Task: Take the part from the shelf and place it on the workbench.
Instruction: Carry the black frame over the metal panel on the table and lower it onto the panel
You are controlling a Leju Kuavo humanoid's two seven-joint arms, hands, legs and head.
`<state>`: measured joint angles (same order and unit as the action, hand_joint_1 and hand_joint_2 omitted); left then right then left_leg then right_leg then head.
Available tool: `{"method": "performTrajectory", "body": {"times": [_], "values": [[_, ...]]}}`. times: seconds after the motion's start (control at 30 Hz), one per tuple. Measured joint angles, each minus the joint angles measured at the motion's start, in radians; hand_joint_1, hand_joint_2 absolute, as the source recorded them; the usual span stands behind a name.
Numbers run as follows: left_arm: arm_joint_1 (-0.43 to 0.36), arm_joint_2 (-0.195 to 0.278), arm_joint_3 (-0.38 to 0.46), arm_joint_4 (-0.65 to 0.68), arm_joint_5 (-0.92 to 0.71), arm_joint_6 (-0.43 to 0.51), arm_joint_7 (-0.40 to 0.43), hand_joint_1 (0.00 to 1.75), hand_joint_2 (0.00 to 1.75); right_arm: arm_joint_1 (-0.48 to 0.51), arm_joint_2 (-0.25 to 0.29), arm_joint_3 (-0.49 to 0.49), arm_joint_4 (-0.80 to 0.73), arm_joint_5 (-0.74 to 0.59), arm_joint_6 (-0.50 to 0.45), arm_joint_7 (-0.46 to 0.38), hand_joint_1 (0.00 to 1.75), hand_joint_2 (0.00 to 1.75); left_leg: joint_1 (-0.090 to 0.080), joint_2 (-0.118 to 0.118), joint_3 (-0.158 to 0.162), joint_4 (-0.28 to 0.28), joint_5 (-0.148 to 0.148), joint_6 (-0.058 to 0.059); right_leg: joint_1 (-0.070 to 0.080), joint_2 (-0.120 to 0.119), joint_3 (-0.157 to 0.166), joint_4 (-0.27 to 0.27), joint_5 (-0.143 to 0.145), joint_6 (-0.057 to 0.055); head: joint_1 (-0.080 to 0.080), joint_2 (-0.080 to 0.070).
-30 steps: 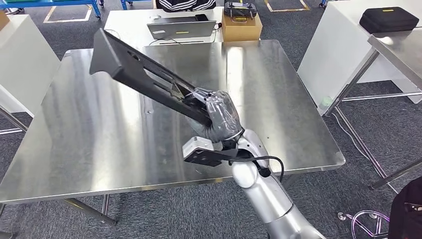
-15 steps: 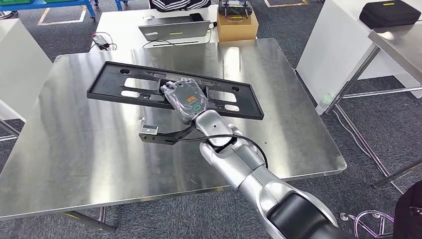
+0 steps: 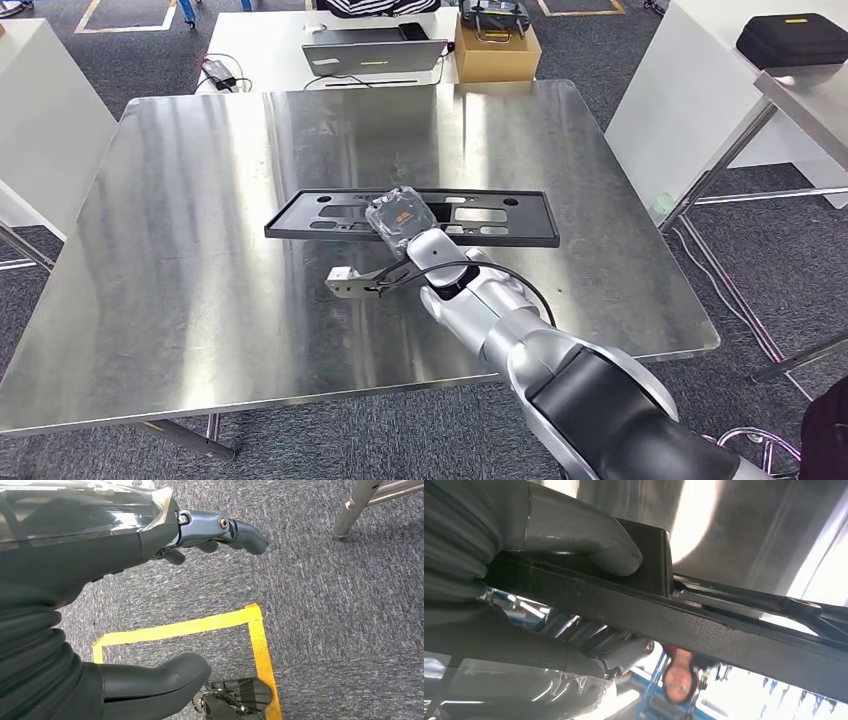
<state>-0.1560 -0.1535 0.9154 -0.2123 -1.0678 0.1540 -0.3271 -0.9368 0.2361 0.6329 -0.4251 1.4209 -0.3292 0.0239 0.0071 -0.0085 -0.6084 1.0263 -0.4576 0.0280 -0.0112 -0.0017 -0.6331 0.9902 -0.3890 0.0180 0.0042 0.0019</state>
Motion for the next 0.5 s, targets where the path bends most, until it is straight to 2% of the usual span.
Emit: {"method": "performTrajectory", "body": {"times": [0.07,0.13,0.2,0.37,0.5], "values": [[0.001,0.000,0.000,0.000,0.000,-0.001,-0.006,0.00,1.75,-0.001,-0.003,-0.005,0.021,-0.015,-0.001,-0.014,1.75,1.75,-0.001,0.000,0.000,0.000,-0.001,0.002,-0.001,0.000,0.000,-0.001,-0.002,0.011,0.000,0.000],[0.001,0.000,-0.001,0.000,0.000,0.003,-0.013,0.00,1.75,0.000,-0.007,-0.011,0.041,-0.022,-0.005,-0.023,0.87,0.87,-0.002,0.000,0.000,0.001,-0.002,0.003,-0.002,0.000,0.000,-0.001,-0.003,0.021,0.000,0.000],[0.001,0.001,-0.001,0.000,0.000,0.010,-0.020,0.00,1.75,0.002,-0.013,-0.020,0.060,-0.027,-0.010,-0.026,0.00,0.00,-0.002,0.001,0.000,0.000,-0.003,0.003,-0.002,0.000,0.000,-0.001,-0.004,0.024,0.000,0.000],[0.005,0.003,-0.001,0.000,0.007,0.006,-0.018,0.00,1.75,0.014,-0.029,-0.045,0.095,-0.042,-0.017,-0.026,0.00,0.00,0.001,0.001,0.001,0.000,-0.003,0.003,-0.001,0.001,0.000,0.000,-0.005,0.026,0.000,0.000],[0.009,0.007,0.000,0.000,0.015,-0.017,-0.005,0.00,0.00,0.016,-0.033,-0.066,0.106,-0.055,-0.014,-0.027,0.00,0.00,0.003,0.001,0.001,-0.001,-0.003,0.003,0.001,0.001,-0.001,0.000,-0.005,0.026,0.000,0.000]]}}
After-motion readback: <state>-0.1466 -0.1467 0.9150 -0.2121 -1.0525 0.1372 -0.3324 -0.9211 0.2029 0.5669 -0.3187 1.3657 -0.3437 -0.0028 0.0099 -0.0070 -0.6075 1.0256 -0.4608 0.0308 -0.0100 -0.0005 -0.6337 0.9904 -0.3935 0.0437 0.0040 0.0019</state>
